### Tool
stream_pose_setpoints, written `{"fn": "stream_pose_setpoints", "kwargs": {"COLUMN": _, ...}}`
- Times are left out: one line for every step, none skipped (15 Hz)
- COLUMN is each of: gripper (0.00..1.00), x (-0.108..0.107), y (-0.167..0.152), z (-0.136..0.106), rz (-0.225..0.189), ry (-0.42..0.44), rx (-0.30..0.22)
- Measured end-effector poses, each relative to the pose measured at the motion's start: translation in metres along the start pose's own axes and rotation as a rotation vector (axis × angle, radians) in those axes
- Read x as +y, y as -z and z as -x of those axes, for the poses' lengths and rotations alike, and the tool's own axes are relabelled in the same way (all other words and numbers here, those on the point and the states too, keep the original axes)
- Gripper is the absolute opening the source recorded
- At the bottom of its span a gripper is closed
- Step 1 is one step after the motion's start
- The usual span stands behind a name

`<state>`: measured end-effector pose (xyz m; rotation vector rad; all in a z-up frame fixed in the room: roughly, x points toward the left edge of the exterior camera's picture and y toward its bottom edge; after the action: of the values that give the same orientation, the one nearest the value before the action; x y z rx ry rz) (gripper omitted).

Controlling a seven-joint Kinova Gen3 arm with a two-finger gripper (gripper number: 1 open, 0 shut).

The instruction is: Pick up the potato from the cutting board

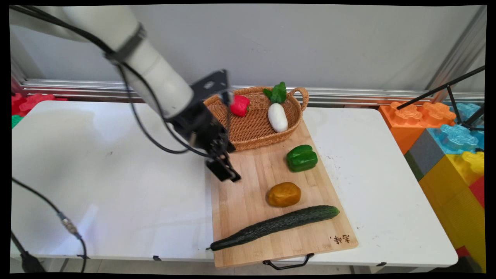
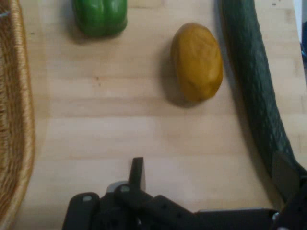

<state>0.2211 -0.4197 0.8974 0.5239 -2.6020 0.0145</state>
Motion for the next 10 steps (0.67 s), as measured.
{"fn": "stream_pose_setpoints", "kwargs": {"gripper": 1.00, "x": 0.001, "y": -0.009, "z": -0.006, "rz": 0.005, "ry": 0.013, "rx": 0.000}}
{"fn": "stream_pose_setpoints", "kwargs": {"gripper": 1.00, "x": 0.003, "y": -0.020, "z": -0.012, "rz": 0.011, "ry": 0.025, "rx": 0.001}}
{"fn": "stream_pose_setpoints", "kwargs": {"gripper": 1.00, "x": 0.004, "y": -0.030, "z": -0.017, "rz": 0.017, "ry": 0.032, "rx": 0.003}}
{"fn": "stream_pose_setpoints", "kwargs": {"gripper": 1.00, "x": 0.004, "y": -0.041, "z": -0.021, "rz": 0.021, "ry": 0.039, "rx": 0.008}}
{"fn": "stream_pose_setpoints", "kwargs": {"gripper": 1.00, "x": 0.004, "y": -0.053, "z": -0.024, "rz": 0.025, "ry": 0.045, "rx": 0.012}}
{"fn": "stream_pose_setpoints", "kwargs": {"gripper": 1.00, "x": 0.004, "y": -0.065, "z": -0.027, "rz": 0.028, "ry": 0.053, "rx": 0.016}}
{"fn": "stream_pose_setpoints", "kwargs": {"gripper": 1.00, "x": 0.003, "y": -0.074, "z": -0.028, "rz": 0.028, "ry": 0.060, "rx": 0.020}}
{"fn": "stream_pose_setpoints", "kwargs": {"gripper": 1.00, "x": 0.002, "y": -0.085, "z": -0.029, "rz": 0.028, "ry": 0.068, "rx": 0.023}}
{"fn": "stream_pose_setpoints", "kwargs": {"gripper": 1.00, "x": 0.000, "y": -0.095, "z": -0.030, "rz": 0.028, "ry": 0.075, "rx": 0.025}}
{"fn": "stream_pose_setpoints", "kwargs": {"gripper": 1.00, "x": -0.001, "y": -0.103, "z": -0.030, "rz": 0.028, "ry": 0.081, "rx": 0.027}}
